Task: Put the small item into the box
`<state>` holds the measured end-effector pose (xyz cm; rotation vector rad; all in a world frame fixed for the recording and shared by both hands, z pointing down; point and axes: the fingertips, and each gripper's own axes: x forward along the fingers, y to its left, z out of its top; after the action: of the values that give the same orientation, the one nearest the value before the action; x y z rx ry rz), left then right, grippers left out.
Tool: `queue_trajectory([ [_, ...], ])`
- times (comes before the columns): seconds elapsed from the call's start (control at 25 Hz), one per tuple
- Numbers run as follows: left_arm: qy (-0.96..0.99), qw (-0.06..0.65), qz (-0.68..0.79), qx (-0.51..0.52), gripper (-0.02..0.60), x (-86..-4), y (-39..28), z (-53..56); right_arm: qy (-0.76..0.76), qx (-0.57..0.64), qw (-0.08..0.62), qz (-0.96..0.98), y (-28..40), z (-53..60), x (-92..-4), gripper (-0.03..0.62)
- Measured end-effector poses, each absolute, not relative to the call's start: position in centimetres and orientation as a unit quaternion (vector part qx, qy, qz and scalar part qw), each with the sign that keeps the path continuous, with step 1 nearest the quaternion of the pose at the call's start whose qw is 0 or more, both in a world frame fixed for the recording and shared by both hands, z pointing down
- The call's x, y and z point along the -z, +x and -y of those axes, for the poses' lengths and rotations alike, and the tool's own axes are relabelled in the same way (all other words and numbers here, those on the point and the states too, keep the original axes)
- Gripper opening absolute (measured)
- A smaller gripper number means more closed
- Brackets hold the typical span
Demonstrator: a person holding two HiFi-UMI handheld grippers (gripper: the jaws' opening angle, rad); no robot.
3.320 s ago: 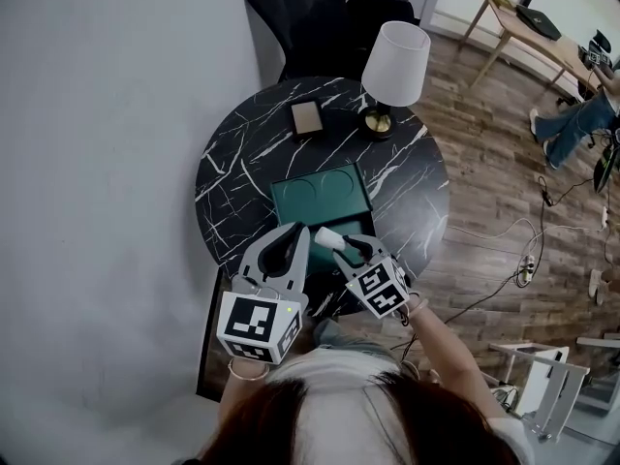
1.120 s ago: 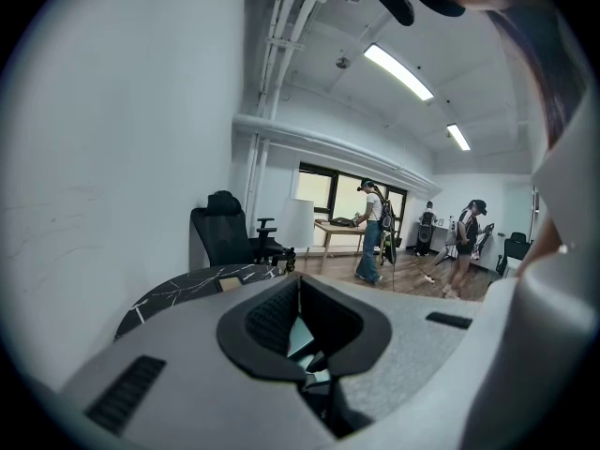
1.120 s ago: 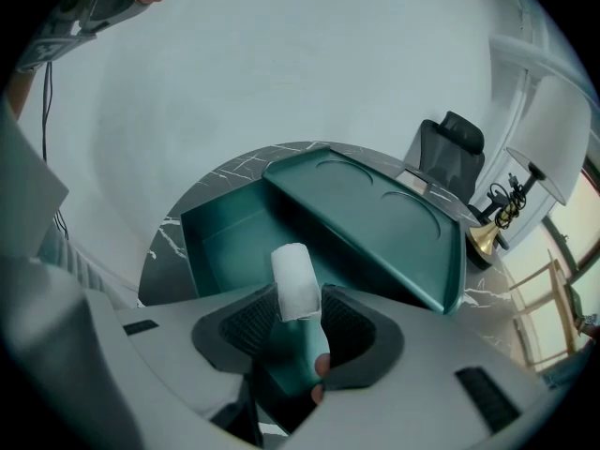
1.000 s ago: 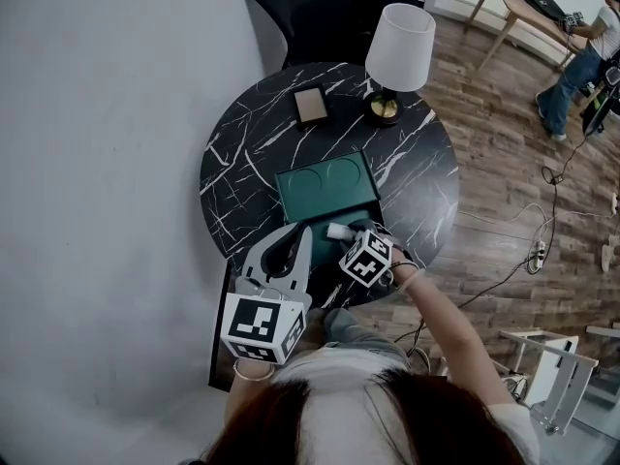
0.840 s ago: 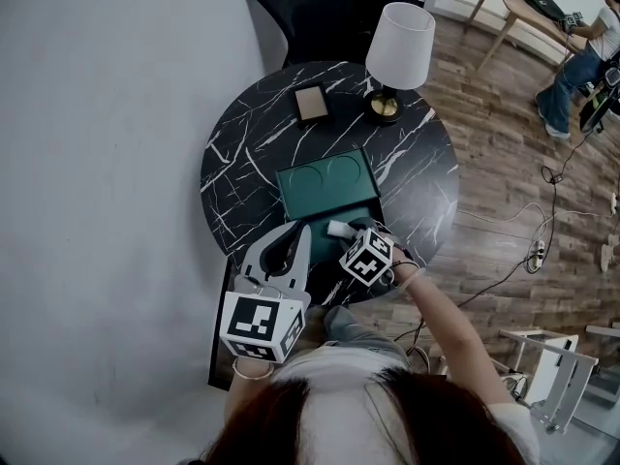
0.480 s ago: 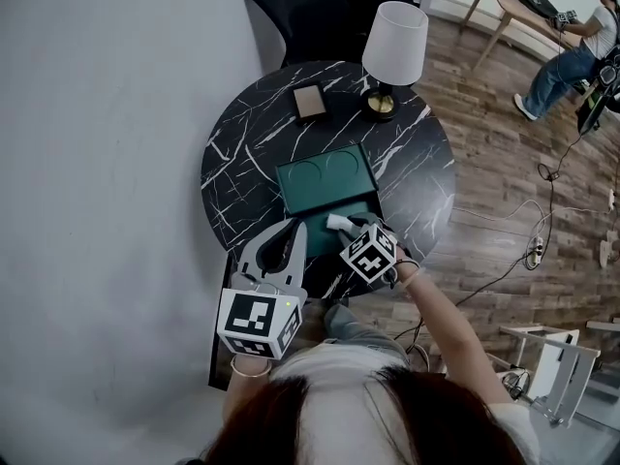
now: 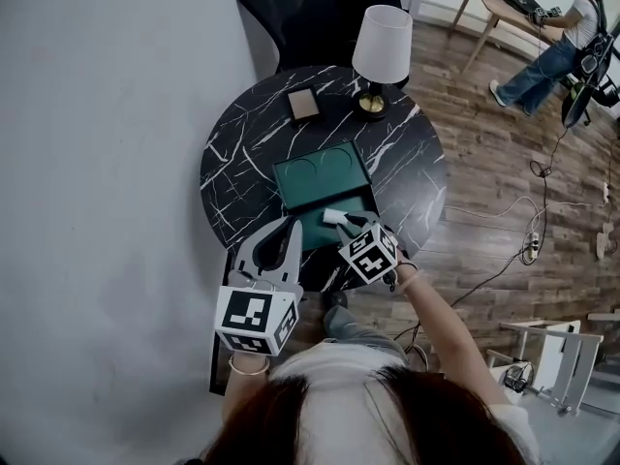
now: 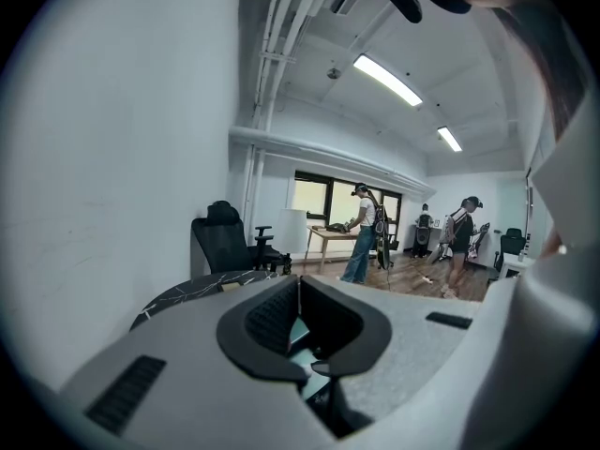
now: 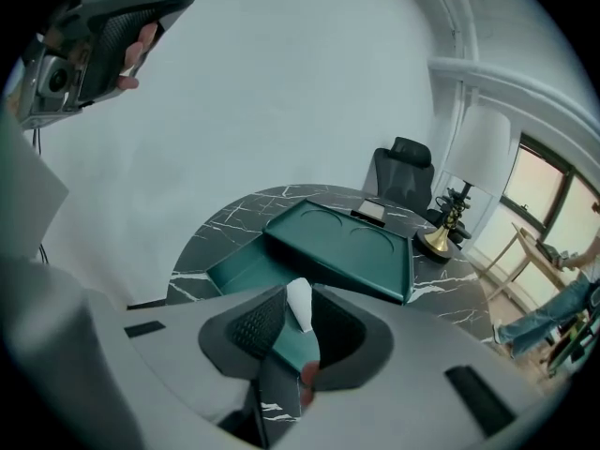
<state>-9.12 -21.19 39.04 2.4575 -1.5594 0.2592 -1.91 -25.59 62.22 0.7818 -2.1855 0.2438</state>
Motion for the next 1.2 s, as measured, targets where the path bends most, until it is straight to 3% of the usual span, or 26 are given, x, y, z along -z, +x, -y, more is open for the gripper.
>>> queue_trajectory([
  [1.2, 0.844, 0.079, 0.526, -0.073, 0.015, -36.8, -9.6, 13.8, 0.420, -0.096, 0.246, 0.868, -1.2, 19.4, -51.8, 0.029],
])
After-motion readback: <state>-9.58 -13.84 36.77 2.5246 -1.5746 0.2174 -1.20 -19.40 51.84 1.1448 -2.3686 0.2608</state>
